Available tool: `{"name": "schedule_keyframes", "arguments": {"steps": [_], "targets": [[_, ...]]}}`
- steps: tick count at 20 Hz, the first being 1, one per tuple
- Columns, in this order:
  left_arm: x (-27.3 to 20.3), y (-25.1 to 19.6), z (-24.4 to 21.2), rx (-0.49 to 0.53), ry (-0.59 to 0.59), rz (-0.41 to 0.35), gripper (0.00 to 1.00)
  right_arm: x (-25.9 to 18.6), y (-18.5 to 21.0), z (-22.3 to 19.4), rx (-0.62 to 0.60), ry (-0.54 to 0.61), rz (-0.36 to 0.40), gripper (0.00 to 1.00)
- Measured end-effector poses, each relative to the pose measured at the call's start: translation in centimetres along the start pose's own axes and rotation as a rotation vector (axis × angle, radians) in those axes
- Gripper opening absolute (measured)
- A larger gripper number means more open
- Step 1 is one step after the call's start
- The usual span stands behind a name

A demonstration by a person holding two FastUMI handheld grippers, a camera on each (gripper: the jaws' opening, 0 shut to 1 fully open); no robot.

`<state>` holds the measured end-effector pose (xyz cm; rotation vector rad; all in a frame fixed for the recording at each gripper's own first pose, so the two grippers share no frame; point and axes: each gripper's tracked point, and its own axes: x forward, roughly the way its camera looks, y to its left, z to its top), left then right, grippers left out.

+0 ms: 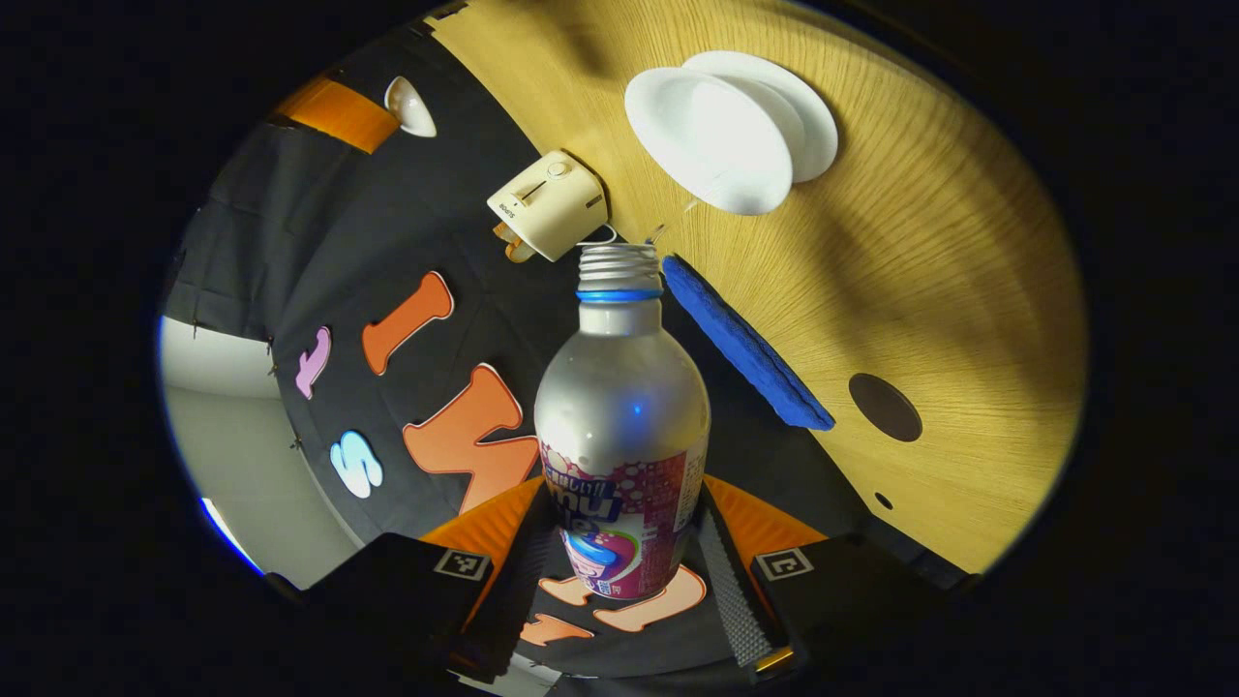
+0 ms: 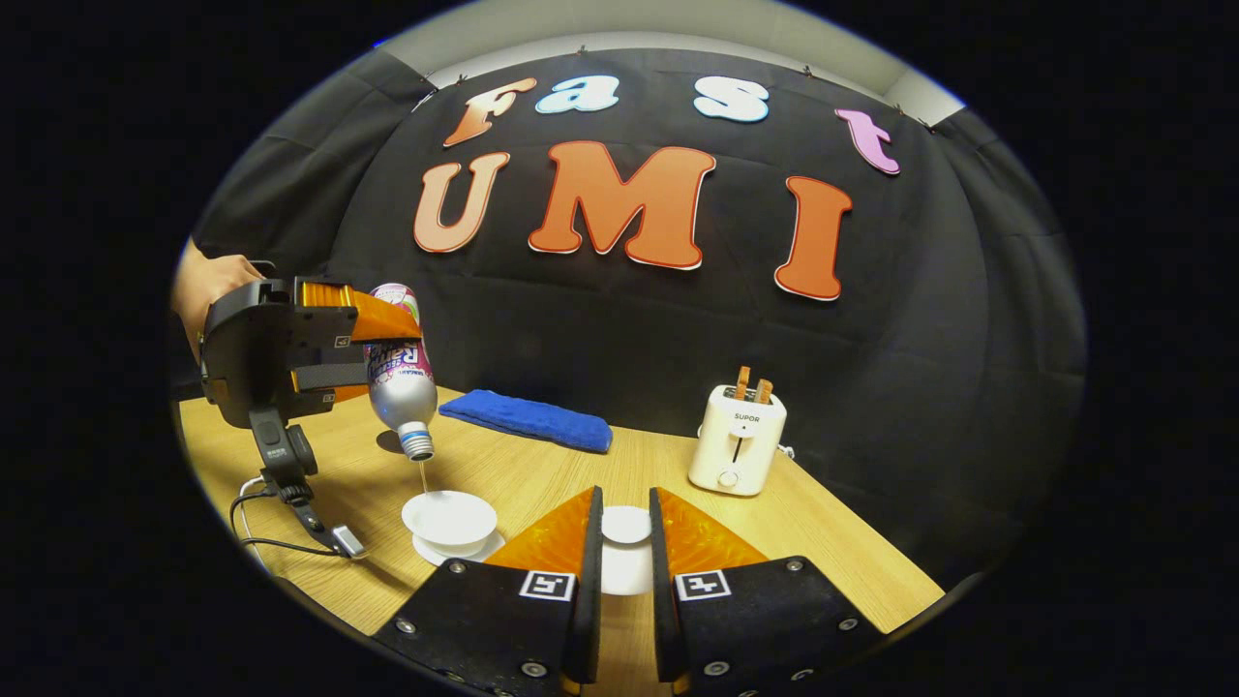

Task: Open the teacup lid with one hand, grasp the water bottle and pour water into the teacup with the other hand; after pouring, place the water bottle on the coaster and then close the teacup lid.

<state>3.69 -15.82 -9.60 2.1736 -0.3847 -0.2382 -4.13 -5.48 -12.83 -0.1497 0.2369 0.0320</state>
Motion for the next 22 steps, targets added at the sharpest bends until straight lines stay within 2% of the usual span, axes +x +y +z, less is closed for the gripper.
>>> {"name": "schedule_keyframes", "arguments": {"steps": [3,6,8,9,10,14,15,16,18,20,22], "targets": [[0.1,0.2,0.1,-0.007,-0.003,0.02,0.82,0.2,0.7,0.1,-0.002,0.0,0.011,0.24],[0.0,0.1,0.2,-0.038,-0.009,0.03,0.84,0.5,1.3,0.2,0.001,0.001,0.02,0.23],[0.1,-0.1,0.3,-0.088,-0.008,0.045,0.84,0.7,1.8,0.1,0.013,0.001,0.034,0.23],[0.1,-0.3,0.2,-0.12,-0.003,0.061,0.87,0.7,2.0,-0.1,0.019,0.004,0.039,0.23],[0.0,-0.3,-0.1,-0.149,0.003,0.071,0.84,0.9,2.3,-0.1,0.022,0.009,0.046,0.23],[-0.2,-0.6,-1.6,-0.326,0.028,0.113,0.83,1.5,3.2,0.2,0.032,0.005,0.062,0.24],[-0.3,-0.7,-2.2,-0.376,0.041,0.126,0.8,1.6,3.5,0.3,0.037,0.004,0.069,0.23],[-0.6,-0.8,-2.9,-0.429,0.056,0.132,0.83,1.9,3.8,0.4,0.043,0.003,0.073,0.24],[-1.0,-1.3,-4.5,-0.526,0.099,0.15,0.8,2.3,4.5,0.4,0.046,0.007,0.082,0.24],[-1.3,-1.8,-5.9,-0.631,0.135,0.166,0.87,2.5,5.1,0.7,0.05,0.005,0.095,0.24],[-0.7,-1.8,-7.0,-0.723,0.162,0.192,0.87,2.8,5.9,0.9,0.061,0.006,0.109,0.23]]}}
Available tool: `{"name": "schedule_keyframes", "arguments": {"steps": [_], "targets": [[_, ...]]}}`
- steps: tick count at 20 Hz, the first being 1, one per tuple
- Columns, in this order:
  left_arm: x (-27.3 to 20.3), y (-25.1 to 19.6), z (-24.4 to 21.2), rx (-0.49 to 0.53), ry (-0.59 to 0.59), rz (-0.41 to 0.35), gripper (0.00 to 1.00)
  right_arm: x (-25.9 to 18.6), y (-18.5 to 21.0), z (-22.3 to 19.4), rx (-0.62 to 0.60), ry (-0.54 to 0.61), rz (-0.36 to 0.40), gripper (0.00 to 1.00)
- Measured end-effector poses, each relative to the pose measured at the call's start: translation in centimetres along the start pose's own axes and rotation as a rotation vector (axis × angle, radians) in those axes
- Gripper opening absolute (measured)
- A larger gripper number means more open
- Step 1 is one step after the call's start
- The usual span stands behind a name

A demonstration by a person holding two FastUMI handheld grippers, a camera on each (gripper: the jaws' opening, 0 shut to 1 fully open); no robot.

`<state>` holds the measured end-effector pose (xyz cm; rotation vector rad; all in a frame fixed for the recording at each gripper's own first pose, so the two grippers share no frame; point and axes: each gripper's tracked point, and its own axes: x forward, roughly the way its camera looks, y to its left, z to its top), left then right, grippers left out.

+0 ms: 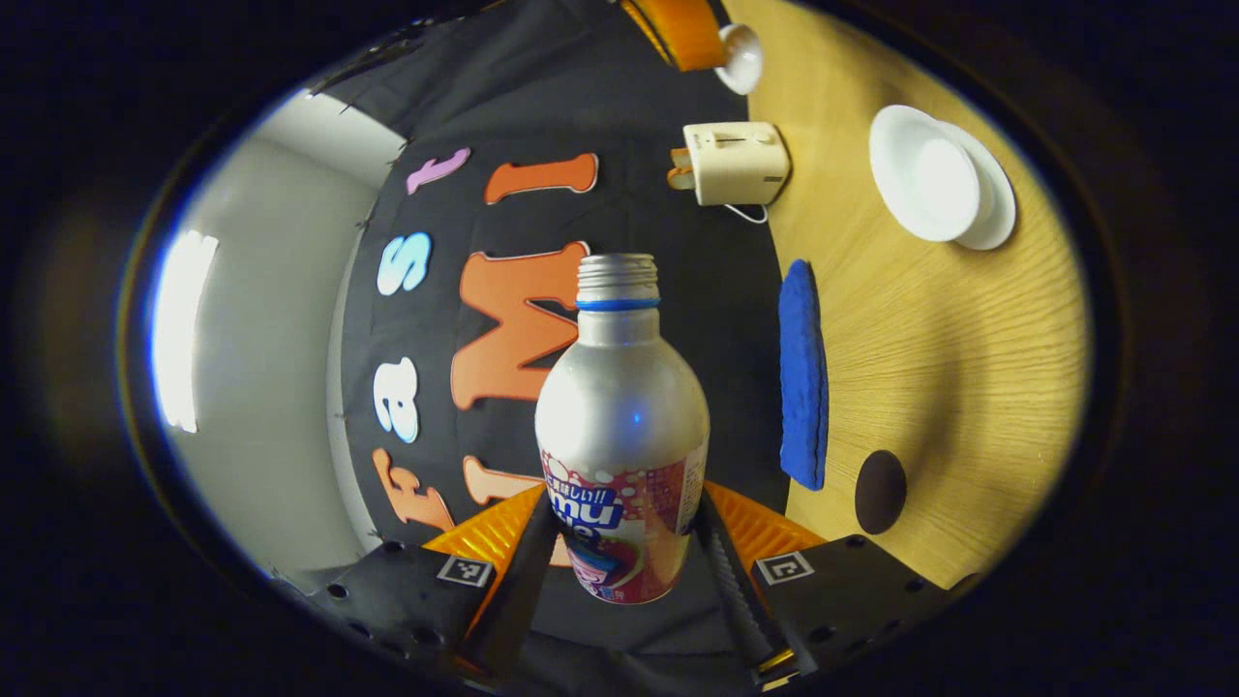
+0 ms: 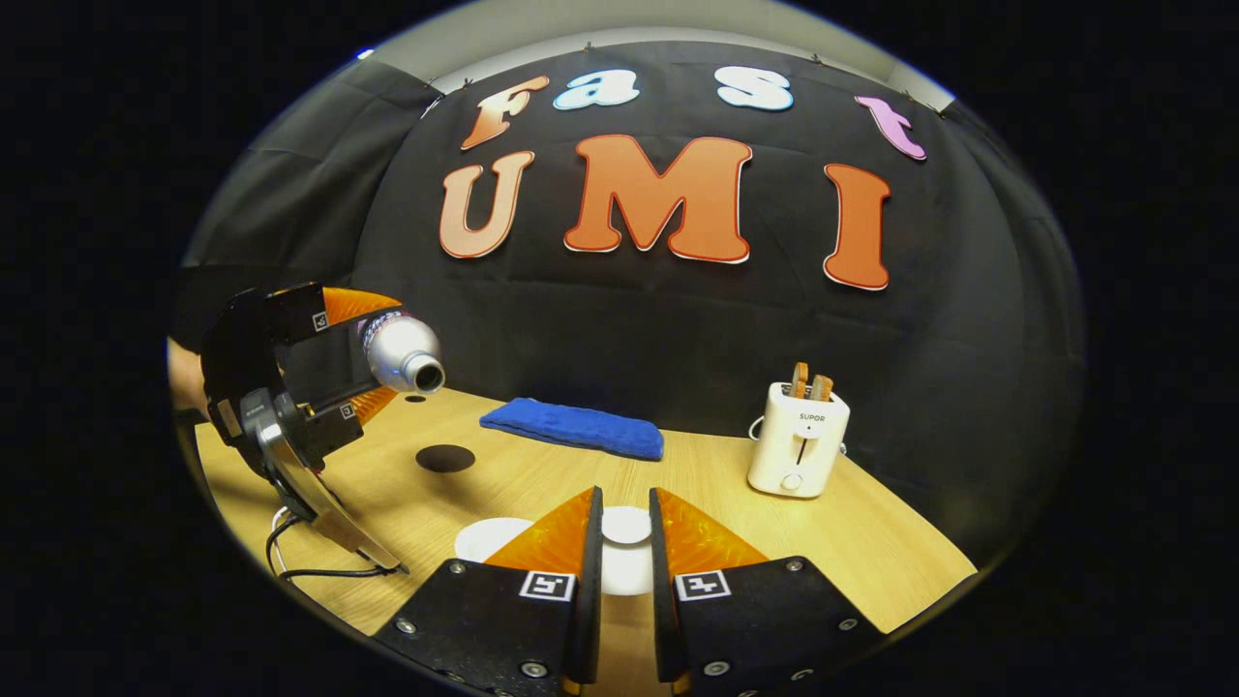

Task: Open the teacup lid with one hand, grasp the water bottle and pour water into the teacup with the other hand; after pouring, place the water bottle on the coaster and then close the teacup lid.

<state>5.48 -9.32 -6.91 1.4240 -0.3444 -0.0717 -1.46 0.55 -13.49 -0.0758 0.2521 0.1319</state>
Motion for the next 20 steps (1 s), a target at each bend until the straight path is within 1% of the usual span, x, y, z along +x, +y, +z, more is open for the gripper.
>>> {"name": "schedule_keyframes", "arguments": {"steps": [2,3,4,6,8,9,10,11,12,16,18,20], "targets": [[0.6,0.6,-0.2,-0.077,0.012,0.049,0.8,0.3,0.3,0.0,-0.007,0.005,-0.001,0.23],[0.6,0.6,-0.4,-0.125,0.02,0.073,0.8,0.5,0.5,0.2,-0.01,0.003,-0.003,0.24],[0.8,1.0,-0.8,-0.175,0.029,0.101,0.83,0.6,0.9,0.3,-0.01,0.005,0.001,0.23],[0.8,2.3,-1.8,-0.298,0.047,0.155,0.83,1.0,1.3,0.3,-0.005,0.009,0.007,0.23],[1.0,3.5,-3.1,-0.44,0.075,0.187,0.83,1.3,1.6,0.6,-0.005,0.008,0.009,0.23],[1.2,3.5,-3.8,-0.489,0.099,0.192,0.83,1.4,1.9,0.8,-0.005,0.003,0.012,0.24],[1.6,3.1,-4.5,-0.543,0.127,0.194,0.83,1.6,2.1,0.9,-0.002,0.0,0.013,0.24],[2.2,2.5,-4.9,-0.614,0.149,0.183,0.79,1.6,2.3,1.0,0.0,-0.001,0.019,0.23],[2.8,2.2,-5.7,-0.683,0.174,0.187,0.83,1.7,2.3,1.1,0.0,-0.005,0.018,0.23],[4.4,0.3,-7.7,-0.947,0.25,0.171,0.83,1.9,2.6,1.9,-0.016,-0.016,0.019,0.23],[5.2,-0.9,-8.5,-1.071,0.279,0.15,0.83,2.1,2.9,2.4,-0.019,-0.018,0.025,0.24],[5.7,-2.3,-8.7,-1.204,0.32,0.087,0.83,2.2,2.9,2.5,-0.024,-0.017,0.029,0.24]]}}
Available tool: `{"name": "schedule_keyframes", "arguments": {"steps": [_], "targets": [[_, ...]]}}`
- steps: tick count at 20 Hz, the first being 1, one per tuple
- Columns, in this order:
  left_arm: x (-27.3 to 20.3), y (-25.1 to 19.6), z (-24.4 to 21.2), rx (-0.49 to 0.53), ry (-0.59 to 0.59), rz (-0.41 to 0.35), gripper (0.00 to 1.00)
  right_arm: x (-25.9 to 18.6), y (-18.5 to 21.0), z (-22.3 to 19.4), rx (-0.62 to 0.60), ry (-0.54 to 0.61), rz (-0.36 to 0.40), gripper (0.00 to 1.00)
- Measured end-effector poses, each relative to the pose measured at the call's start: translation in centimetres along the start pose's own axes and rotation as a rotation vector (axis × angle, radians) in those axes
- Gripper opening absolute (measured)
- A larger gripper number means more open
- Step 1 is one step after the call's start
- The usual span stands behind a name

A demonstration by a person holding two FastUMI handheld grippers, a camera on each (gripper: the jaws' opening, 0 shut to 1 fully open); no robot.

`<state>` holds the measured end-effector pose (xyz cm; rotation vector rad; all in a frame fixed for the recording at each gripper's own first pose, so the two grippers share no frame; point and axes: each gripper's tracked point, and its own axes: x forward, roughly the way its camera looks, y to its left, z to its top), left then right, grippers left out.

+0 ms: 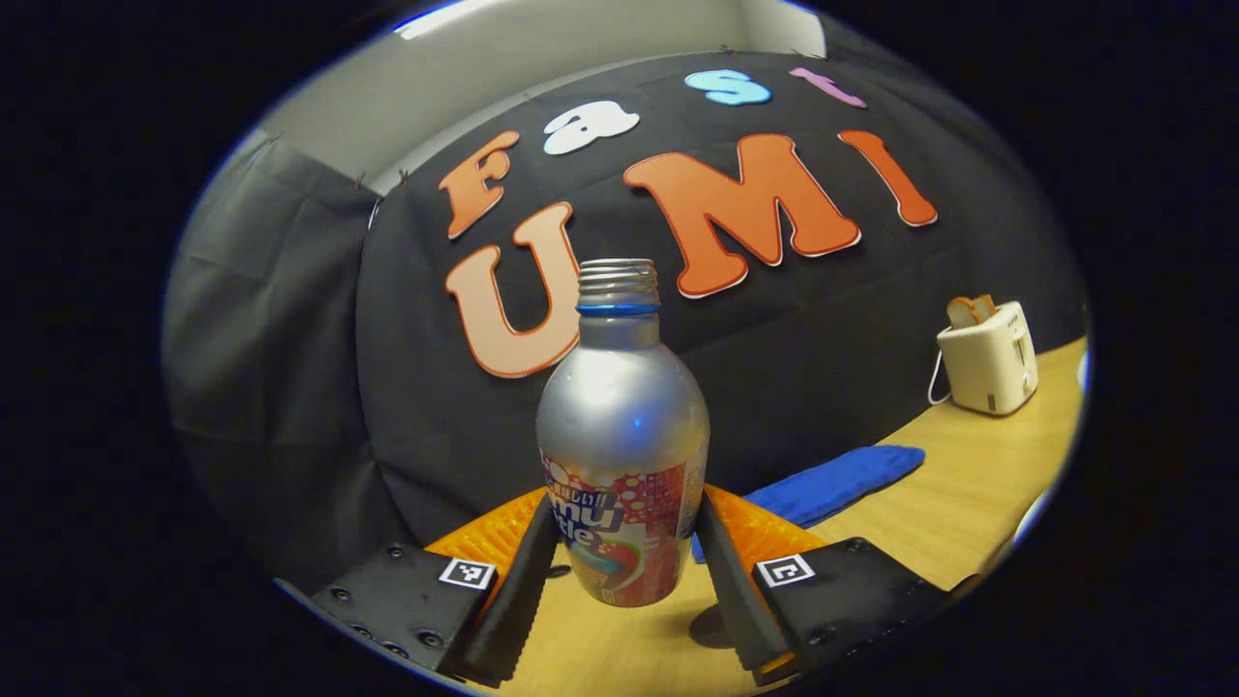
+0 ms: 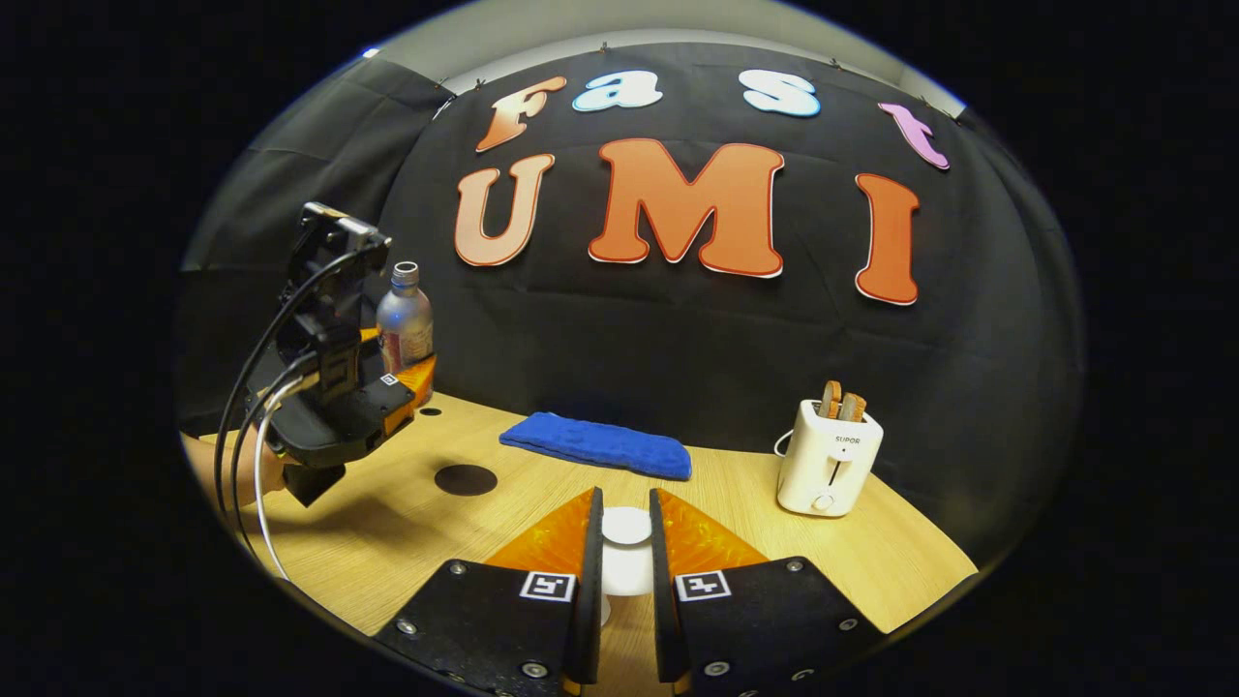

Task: Open the teacup lid with one hand, grasp the water bottle and pour water into the teacup with the other hand; after pouring, place the water bottle on the coaster and then close the teacup lid.

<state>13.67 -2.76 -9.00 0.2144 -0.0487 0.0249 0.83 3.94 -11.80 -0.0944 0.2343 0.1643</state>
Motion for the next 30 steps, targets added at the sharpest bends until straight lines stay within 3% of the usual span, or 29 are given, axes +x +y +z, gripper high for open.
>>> {"name": "schedule_keyframes", "arguments": {"steps": [1,2,3,4,8,9,12,23,26,30], "targets": [[0.5,-0.4,-1.1,-0.06,0.048,-0.03,0.78,0.0,0.1,0.0,-0.002,0.0,-0.002,0.23],[1.3,-0.6,-2.6,-0.113,0.092,-0.051,0.83,0.1,0.1,-0.1,-0.003,0.003,0.0,0.23],[1.7,-0.7,-3.4,-0.144,0.118,-0.065,0.78,0.2,0.2,-0.2,-0.004,0.007,0.002,0.24],[2.1,-0.9,-4.2,-0.169,0.138,-0.071,0.83,0.3,0.2,-0.4,-0.006,0.012,0.002,0.23],[2.7,-3.1,-6.8,-0.242,0.215,-0.133,0.83,0.3,0.4,-0.9,-0.012,0.021,0.013,0.24],[2.9,-3.1,-7.3,-0.252,0.228,-0.144,0.79,0.3,0.5,-1.0,-0.013,0.023,0.015,0.24],[3.1,-4.3,-8.9,-0.279,0.261,-0.167,0.83,0.4,0.8,-1.4,-0.004,0.028,0.024,0.23],[3.2,-7.3,-12.5,-0.26,0.381,-0.221,0.82,0.9,1.3,-2.7,0.01,0.056,0.048,0.24],[3.2,-7.6,-12.5,-0.245,0.387,-0.24,0.84,1.2,1.7,-2.7,0.017,0.056,0.053,0.23],[2.4,-7.6,-12.6,-0.249,0.397,-0.252,0.95,1.3,2.9,-3.0,0.021,0.063,0.079,0.24]]}}
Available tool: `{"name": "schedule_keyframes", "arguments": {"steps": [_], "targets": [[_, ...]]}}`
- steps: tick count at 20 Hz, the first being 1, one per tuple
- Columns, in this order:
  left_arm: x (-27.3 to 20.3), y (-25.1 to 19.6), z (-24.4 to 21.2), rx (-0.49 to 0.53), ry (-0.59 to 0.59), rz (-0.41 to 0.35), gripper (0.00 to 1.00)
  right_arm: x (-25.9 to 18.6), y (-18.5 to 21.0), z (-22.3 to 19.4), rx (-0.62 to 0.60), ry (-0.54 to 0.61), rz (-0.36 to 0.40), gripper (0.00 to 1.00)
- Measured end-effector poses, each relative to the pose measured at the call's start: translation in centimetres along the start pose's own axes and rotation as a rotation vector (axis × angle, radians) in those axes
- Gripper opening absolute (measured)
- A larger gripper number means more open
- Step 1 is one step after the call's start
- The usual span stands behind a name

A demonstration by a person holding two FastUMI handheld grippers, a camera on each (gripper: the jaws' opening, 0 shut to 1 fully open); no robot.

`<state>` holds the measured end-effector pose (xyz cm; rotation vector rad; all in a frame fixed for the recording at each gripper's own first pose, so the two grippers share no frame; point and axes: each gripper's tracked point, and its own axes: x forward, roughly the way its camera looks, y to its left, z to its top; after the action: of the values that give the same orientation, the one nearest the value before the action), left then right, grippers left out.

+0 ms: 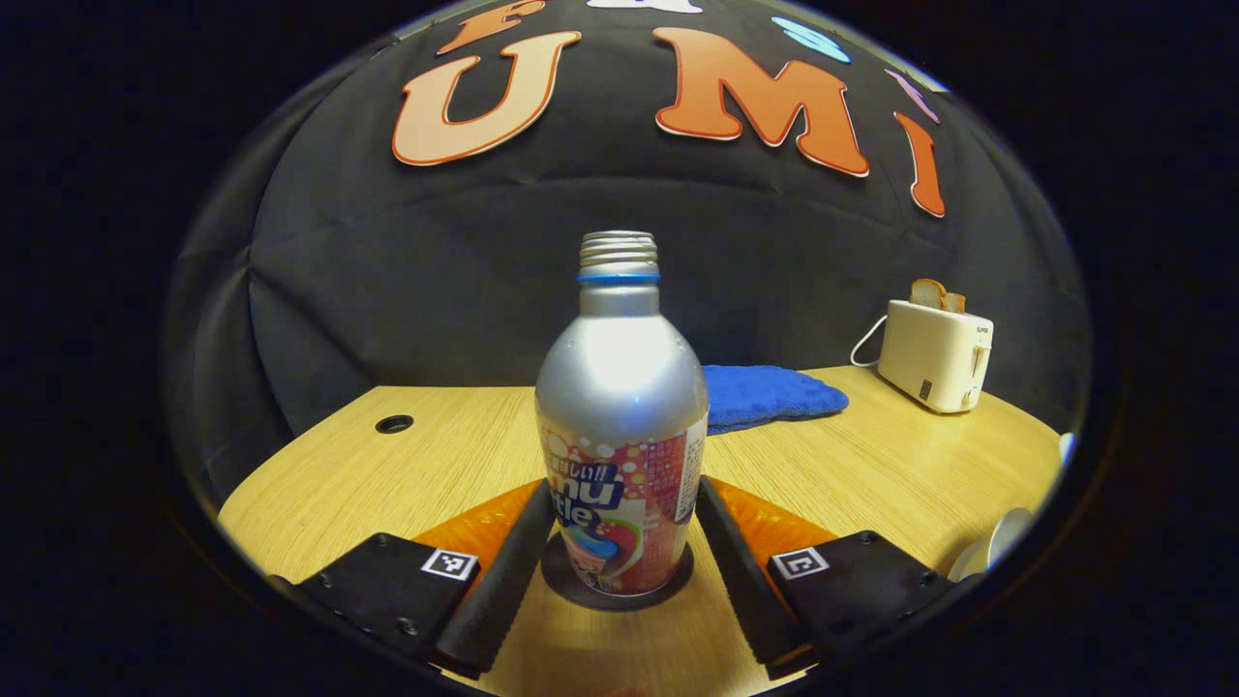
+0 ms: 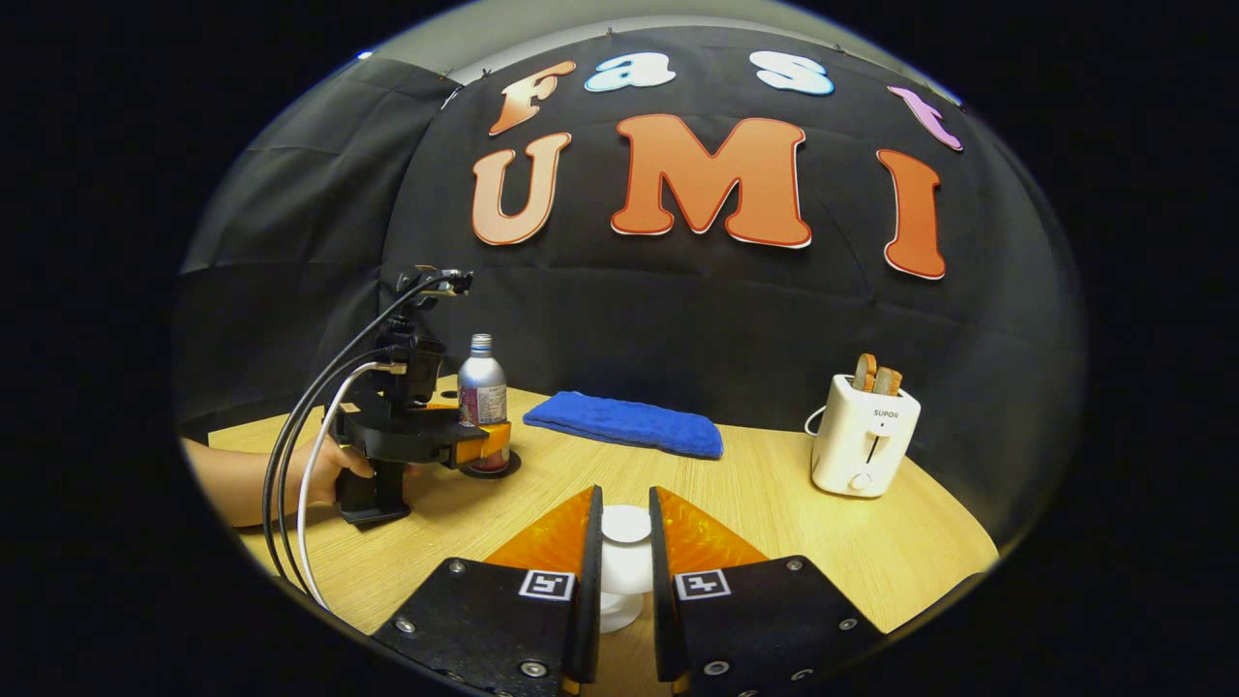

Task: Open the teacup lid with one hand, grasp the water bottle and pour water into the teacup with the other hand; after pouring, place the water bottle on the coaster and then close the teacup lid.

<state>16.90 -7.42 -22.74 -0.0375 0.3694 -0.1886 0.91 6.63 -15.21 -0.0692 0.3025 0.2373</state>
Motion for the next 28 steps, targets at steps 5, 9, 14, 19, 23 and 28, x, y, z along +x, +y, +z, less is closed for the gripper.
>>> {"name": "schedule_keyframes", "arguments": {"steps": [5,9,14,19,23,28], "targets": [[-0.7,-0.3,-0.2,0.055,0.002,-0.005,0.98,0.6,1.1,-1.1,0.004,0.022,0.018,0.24],[-1.6,-0.6,-0.4,0.063,0.008,-0.009,0.98,1.0,1.7,-1.8,-0.006,0.039,0.032,0.24],[-3.0,-0.6,-0.9,0.06,0.02,-0.017,0.94,1.5,2.0,-3.0,-0.003,0.065,0.038,0.24],[-5.1,-1.1,-1.3,0.078,0.021,-0.029,0.94,1.9,2.4,-4.1,-0.012,0.086,0.045,0.24],[-7.2,-1.2,-0.2,0.057,-0.024,-0.02,0.98,2.3,2.3,-4.9,-0.013,0.099,0.042,0.24],[-9.9,-1.6,1.2,0.038,-0.076,-0.021,0.98,2.5,2.5,-5.4,-0.006,0.102,0.051,0.24]]}}
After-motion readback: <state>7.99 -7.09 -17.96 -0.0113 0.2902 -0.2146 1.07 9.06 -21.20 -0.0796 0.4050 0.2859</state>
